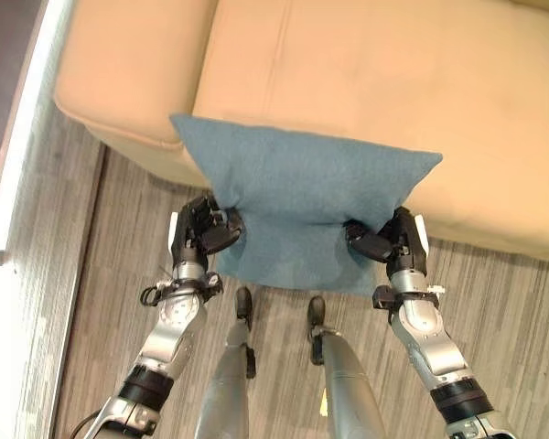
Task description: Pick up all the scattered cushions and arrange them neatly on the sofa.
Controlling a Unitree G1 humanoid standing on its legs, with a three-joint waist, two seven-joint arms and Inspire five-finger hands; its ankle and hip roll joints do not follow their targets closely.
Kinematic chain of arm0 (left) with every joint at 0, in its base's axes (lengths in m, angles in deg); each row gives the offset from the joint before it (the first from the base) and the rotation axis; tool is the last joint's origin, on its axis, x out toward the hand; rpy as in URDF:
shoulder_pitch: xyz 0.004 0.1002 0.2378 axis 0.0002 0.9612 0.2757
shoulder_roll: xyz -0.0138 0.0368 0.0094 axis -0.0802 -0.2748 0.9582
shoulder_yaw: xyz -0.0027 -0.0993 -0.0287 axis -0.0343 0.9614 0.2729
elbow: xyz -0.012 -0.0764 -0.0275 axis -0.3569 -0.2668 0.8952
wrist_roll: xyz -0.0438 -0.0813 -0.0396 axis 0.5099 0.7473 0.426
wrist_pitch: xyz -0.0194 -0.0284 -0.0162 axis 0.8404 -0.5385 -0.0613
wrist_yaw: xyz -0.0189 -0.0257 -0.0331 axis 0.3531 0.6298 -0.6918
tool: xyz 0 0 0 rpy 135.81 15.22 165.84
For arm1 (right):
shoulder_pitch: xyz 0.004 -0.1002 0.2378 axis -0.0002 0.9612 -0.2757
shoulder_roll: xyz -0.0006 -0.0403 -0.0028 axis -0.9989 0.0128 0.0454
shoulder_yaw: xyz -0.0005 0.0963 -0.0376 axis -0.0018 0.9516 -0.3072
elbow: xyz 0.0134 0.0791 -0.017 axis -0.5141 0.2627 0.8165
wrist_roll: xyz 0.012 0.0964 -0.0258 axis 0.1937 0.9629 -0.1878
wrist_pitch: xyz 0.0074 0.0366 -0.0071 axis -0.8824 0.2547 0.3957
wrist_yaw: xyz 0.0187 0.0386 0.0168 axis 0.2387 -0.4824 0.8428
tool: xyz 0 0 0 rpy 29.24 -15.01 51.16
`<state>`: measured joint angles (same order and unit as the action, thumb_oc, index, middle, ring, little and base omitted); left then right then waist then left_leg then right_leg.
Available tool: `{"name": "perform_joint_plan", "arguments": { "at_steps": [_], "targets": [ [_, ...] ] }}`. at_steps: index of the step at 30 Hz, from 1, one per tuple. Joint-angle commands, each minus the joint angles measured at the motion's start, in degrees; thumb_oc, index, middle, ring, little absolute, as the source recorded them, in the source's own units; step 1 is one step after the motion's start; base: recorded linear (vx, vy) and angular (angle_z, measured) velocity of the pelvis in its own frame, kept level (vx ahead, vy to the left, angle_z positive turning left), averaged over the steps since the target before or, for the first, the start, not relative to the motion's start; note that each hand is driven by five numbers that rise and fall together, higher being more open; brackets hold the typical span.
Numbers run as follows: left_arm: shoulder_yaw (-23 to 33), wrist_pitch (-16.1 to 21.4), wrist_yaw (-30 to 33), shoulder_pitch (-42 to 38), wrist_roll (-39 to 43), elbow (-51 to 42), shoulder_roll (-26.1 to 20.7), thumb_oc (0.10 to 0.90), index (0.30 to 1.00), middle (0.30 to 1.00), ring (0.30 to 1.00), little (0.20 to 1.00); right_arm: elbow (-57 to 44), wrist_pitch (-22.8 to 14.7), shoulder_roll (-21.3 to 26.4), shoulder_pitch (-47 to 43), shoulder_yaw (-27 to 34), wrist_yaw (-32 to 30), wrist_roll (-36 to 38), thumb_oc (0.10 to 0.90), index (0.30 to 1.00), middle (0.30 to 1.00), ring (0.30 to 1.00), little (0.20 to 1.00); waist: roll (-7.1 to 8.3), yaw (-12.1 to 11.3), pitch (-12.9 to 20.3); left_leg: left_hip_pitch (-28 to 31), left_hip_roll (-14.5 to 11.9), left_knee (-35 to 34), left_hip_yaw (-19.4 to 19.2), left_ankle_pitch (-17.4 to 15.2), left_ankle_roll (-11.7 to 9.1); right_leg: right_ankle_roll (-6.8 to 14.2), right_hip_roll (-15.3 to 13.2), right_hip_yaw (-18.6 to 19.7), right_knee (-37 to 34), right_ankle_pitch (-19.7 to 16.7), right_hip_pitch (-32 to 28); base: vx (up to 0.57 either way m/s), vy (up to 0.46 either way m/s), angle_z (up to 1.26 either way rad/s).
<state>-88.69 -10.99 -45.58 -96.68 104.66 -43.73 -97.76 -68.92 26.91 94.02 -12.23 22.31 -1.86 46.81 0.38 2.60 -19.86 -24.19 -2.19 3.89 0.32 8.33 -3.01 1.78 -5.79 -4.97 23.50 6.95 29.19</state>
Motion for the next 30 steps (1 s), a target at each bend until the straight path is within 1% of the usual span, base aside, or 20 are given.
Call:
{"name": "perform_joint_plan", "arguments": {
  "at_steps": [1, 5, 6, 7, 8, 10, 11, 12, 13, 16, 19, 21, 22, 23, 25, 26, 27, 28, 29, 30],
  "targets": [
    [-4.5, 6.0, -5.4, -0.1, -2.6, -5.7, 2.7, 0.400, 0.300, 0.300, 0.300, 0.300, -9.4, -7.9, -1.5, 1.2, -0.3, 4.1, -2.1, 0.400, 0.300, 0.300, 0.300, 0.300, -0.76, 2.2, 10.5, 5.3, -1.4, 1.9, 0.5, -6.4, -2.7, 2.2, 1.8, -1.2, -9.6, -0.7, -9.9, 0.07, -0.117, 0.10],
    [-4.2, 5.9, -5.8, 1.0, -2.9, -5.9, 2.4, 0.400, 0.300, 0.300, 0.300, 0.300, -9.5, -7.8, -0.8, 2.1, 0.2, 4.4, -2.5, 0.400, 0.300, 0.300, 0.300, 0.300, -0.46, 2.5, 11.6, 6.8, -1.9, 3.2, 0.4, -7.2, -2.5, 1.8, 2.3, -1.0, -11.6, -0.8, -13.0, 0.08, -0.078, 0.02],
    [-3.8, 5.7, -6.2, 2.4, -3.4, -6.5, 2.2, 0.400, 0.300, 0.300, 0.300, 0.300, -10.2, -7.6, 0.1, 2.8, 0.9, 4.8, -3.3, 0.400, 0.300, 0.300, 0.300, 0.300, 0.15, 2.5, 12.4, 7.3, -1.6, 6.9, 0.4, -7.8, -2.2, 1.3, 2.7, -0.8, -13.1, -0.7, -16.2, 0.17, -0.070, -0.16],
    [-3.2, 5.4, -6.3, 3.9, -3.7, -7.6, 2.1, 0.400, 0.300, 0.300, 0.300, 0.300, -11.0, -7.4, 0.9, 4.3, 2.0, 5.2, -3.6, 0.400, 0.300, 0.300, 0.300, 0.300, 0.76, 2.2, 13.0, 7.1, -1.4, 12.7, 0.5, -6.8, -2.0, 0.9, 2.8, -0.5, -15.3, -0.9, -19.9, 0.20, -0.064, -0.14],
    [-3.1, 5.3, -6.4, 4.3, -3.8, -7.8, 2.0, 0.400, 0.300, 0.300, 0.300, 0.300, -11.3, -7.2, 0.9, 4.9, 2.3, 5.3, -3.5, 0.400, 0.300, 0.300, 0.300, 0.300, 1.00, 1.9, 13.1, 6.6, -0.7, 13.2, 0.8, -7.3, -1.7, 1.0, 2.5, -0.5, -16.0, -1.0, -20.8, 0.18, -0.009, -0.16],
    [-2.7, 4.6, -6.4, 5.7, -4.2, -8.2, 2.0, 0.400, 0.300, 0.300, 0.300, 0.300, -11.4, -6.7, 0.8, 5.8, 3.2, 5.4, -3.3, 0.400, 0.300, 0.300, 0.300, 0.300, 1.55, 1.6, 14.7, 5.5, 0.7, 10.1, 0.6, -8.9, -1.3, 1.7, 2.0, -0.2, -17.5, -1.0, -23.1, 0.26, 0.067, -0.16],
    [-2.5, 4.1, -6.1, 5.7, -4.6, -8.7, 1.9, 0.400, 0.300, 0.300, 0.300, 0.300, -11.4, -6.4, 0.6, 5.8, 3.3, 4.8, -3.1, 0.400, 0.300, 0.300, 0.300, 0.300, 1.64, 0.7, 14.9, 3.0, 1.1, 8.0, -0.2, -6.8, -1.6, 1.9, 2.4, 0.4, -18.2, -0.9, -25.1, 0.26, 0.093, -0.02],
    [-2.5, 4.1, -6.1, 5.7, -4.6, -8.7, 1.9, 0.400, 0.300, 0.300, 0.300, 0.300, -11.4, -6.4, 0.5, 5.8, 3.3, 4.8, -3.1, 0.400, 0.300, 0.300, 0.300, 0.300, 1.74, 0.6, 14.8, 3.1, 1.2, 8.0, -0.3, -6.8, -1.6, 1.9, 2.3, 0.4, -18.2, -0.9, -25.2, 0.33, 0.170, 0.05],
    [-2.3, 3.9, -6.8, 6.3, -4.7, -9.0, 2.0, 0.400, 0.300, 0.300, 0.300, 0.300, -12.1, -6.4, -0.1, 6.5, 3.6, 5.3, -2.6, 0.400, 0.300, 0.300, 0.300, 0.300, 1.23, 0.5, 15.9, 5.7, 1.1, 3.7, 0.4, -7.3, -1.1, 2.6, 3.0, 1.4, -17.6, 0.1, -26.4, 0.21, 0.108, -0.03],
    [-2.2, 4.0, -6.7, 7.2, -5.0, -9.7, 1.9, 0.400, 0.300, 0.300, 0.300, 0.300, -12.5, -6.4, -1.2, 7.0, 3.7, 5.7, -1.8, 0.400, 0.300, 0.300, 0.300, 0.300, 1.62, 0.5, 16.2, 7.4, 2.0, 3.8, 0.4, -8.0, -0.6, 3.3, 2.1, 2.1, -17.3, 0.2, -27.1, 0.22, 0.146, -0.39],
    [-2.1, 3.8, -6.8, 7.7, -5.6, -10.6, 1.2, 0.400, 0.300, 0.300, 0.300, 0.300, -13.3, -6.2, -1.6, 6.9, 3.6, 6.2, -1.7, 0.400, 0.300, 0.300, 0.300, 0.300, 1.86, 0.2, 16.5, 9.7, 2.4, 3.8, -1.2, -9.9, 1.1, 4.7, 0.6, 3.6, -13.8, 0.2, -26.8, 0.21, 0.209, -0.44],
    [-1.7, 3.6, -6.8, 7.4, -6.2, -10.8, 0.8, 0.400, 0.300, 0.300, 0.300, 0.300, -13.4, -5.9, -2.0, 6.4, 3.0, 6.6, -2.4, 0.400, 0.300, 0.300, 0.300, 0.300, 1.84, -0.1, 15.9, 11.2, 2.9, 3.6, -2.2, -11.1, 2.8, 6.0, -0.4, 5.1, -6.8, -2.3, -24.4, 0.15, 0.221, -0.49],
    [-1.6, 3.6, -6.4, 7.2, -6.6, -11.0, 0.5, 0.400, 0.300, 0.300, 0.300, 0.300, -13.4, -5.9, -2.2, 5.7, 2.4, 6.6, -2.8, 0.400, 0.300, 0.300, 0.300, 0.300, 1.83, -0.1, 15.5, 11.9, 3.2, 3.6, -2.9, -11.6, 3.7, 6.7, -1.0, 5.6, -3.1, -4.7, -22.8, 0.09, 0.150, -0.34],
    [-1.6, 3.6, -6.4, 7.2, -6.6, -11.0, 0.5, 0.400, 0.300, 0.300, 0.300, 0.300, -13.4, -5.9, -2.2, 5.7, 2.4, 6.6, -2.8, 0.400, 0.300, 0.300, 0.300, 0.300, 1.85, -0.2, 15.5, 11.9, 3.2, 3.6, -3.0, -11.6, 3.7, 6.7, -1.0, 5.7, -3.0, -4.7, -22.7, 0.08, 0.135, -0.36],
    [-0.9, 3.7, -6.0, 7.2, -7.0, -11.3, -0.2, 0.400, 0.300, 0.300, 0.300, 0.300, -13.7, -5.9, -2.8, 5.0, 1.3, 7.4, -2.8, 0.400, 0.300, 0.300, 0.300, 0.300, 0.92, -0.2, 13.8, 13.4, 2.8, 3.6, -4.0, -12.5, 5.4, 6.9, -1.4, 5.3, 6.1, -7.5, -17.8, 0.11, 0.171, -0.28],
    [-0.6, 3.8, -5.9, 7.3, -7.5, -11.6, 0.0, 0.400, 0.300, 0.300, 0.300, 0.300, -14.2, -6.0, -3.2, 5.2, 0.9, 7.8, -3.1, 0.400, 0.300, 0.300, 0.300, 0.300, 0.33, -0.3, 13.5, 14.4, 2.7, 3.5, -4.5, -13.4, 5.8, 6.5, -2.5, 3.4, 7.7, -6.8, -15.5, 0.11, 0.142, -0.45],
    [-0.6, 3.8, -5.9, 7.3, -7.5, -11.6, 0.0, 0.400, 0.300, 0.300, 0.300, 0.300, -14.2, -6.0, -3.2, 5.2, 0.9, 7.8, -3.1, 0.400, 0.300, 0.300, 0.300, 0.300, 0.36, -0.3, 13.5, 14.5, 2.8, 3.5, -4.5, -13.5, 5.8, 6.5, -2.5, 3.4, 7.8, -6.7, -15.4, 0.25, 0.057, -0.56],
    [-0.5, 4.2, -5.9, 7.3, -8.4, -11.6, 0.0, 0.400, 0.300, 0.300, 0.300, 0.300, -13.9, -5.9, -3.0, 4.2, 0.3, 8.2, -3.3, 0.400, 0.300, 0.300, 0.300, 0.300, 0.37, -0.3, 13.7, 16.7, 2.7, 2.4, -5.3, -14.9, 5.4, 5.8, -3.7, -0.7, -0.1, -4.1, -13.9, 0.19, -0.004, -0.54],
    [-0.4, 4.2, -5.9, 7.3, -8.4, -11.6, 0.0, 0.400, 0.300, 0.300, 0.300, 0.300, -13.8, -5.9, -3.0, 4.2, 0.2, 8.2, -3.3, 0.400, 0.300, 0.300, 0.300, 0.300, 0.27, -0.2, 13.6, 16.9, 2.6, 2.4, -5.2, -14.9, 5.3, 5.8, -3.6, -0.8, -0.3, -4.1, -14.2, 0.31, -0.064, -0.44],
    [-0.2, 4.2, -6.0, 7.3, -7.9, -11.7, 0.2, 0.400, 0.300, 0.300, 0.300, 0.300, -13.6, -5.7, -2.7, 3.5, -0.1, 8.7, -2.8, 0.400, 0.300, 0.300, 0.300, 0.300, 0.63, -0.3, 13.4, 18.4, 2.5, 1.8, -5.9, -15.8, 4.9, 6.2, -3.9, -4.1, -7.3, -5.6, -12.3, 0.13, -0.063, -0.25]
  ]
}}
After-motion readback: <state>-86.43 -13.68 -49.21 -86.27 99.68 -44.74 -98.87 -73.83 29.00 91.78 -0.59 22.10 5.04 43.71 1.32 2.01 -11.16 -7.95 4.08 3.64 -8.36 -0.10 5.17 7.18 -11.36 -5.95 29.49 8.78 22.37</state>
